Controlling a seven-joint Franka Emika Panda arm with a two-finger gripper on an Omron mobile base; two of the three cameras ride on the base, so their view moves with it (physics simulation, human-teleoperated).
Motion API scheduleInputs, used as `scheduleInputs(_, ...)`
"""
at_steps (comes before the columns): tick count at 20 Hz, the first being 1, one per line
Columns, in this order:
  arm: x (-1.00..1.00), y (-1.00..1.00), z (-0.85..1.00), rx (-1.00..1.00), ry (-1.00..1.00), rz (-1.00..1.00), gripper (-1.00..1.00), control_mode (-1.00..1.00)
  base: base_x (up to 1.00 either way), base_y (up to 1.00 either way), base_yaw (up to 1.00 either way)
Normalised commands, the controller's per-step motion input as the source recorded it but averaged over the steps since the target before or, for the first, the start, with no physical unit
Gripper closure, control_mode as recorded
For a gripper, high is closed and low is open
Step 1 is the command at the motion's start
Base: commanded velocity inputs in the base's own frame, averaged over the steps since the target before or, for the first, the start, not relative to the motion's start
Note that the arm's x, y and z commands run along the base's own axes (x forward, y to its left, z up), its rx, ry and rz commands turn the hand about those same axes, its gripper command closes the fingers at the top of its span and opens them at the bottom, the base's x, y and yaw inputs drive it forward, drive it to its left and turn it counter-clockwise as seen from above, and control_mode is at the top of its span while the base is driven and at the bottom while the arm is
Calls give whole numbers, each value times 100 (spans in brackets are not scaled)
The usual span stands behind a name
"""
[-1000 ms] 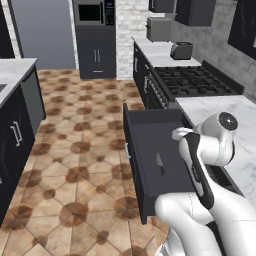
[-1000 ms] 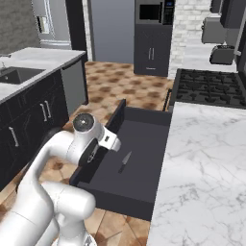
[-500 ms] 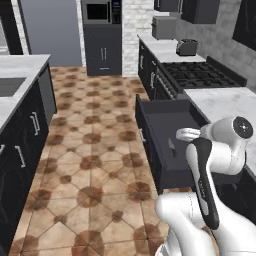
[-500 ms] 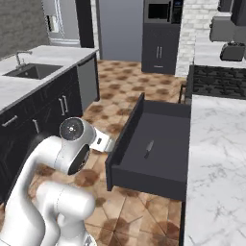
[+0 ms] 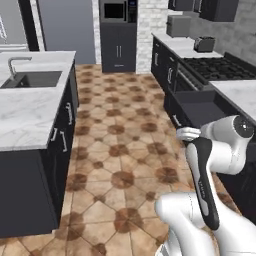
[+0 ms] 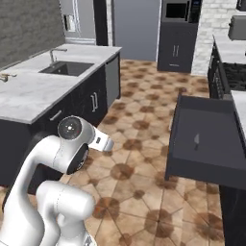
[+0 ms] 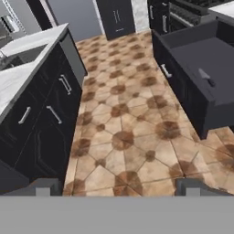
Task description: Pick up the metallic utensils from the counter and place them in the open drawer. Make sure not to pick up any wooden utensils.
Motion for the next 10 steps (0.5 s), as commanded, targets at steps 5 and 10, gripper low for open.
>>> scheduleInputs(5,0,0,0,0,0,0,-100,100,-14,100,0)
scheduleInputs(10,0,0,0,0,0,0,-100,100,-3,100,-1)
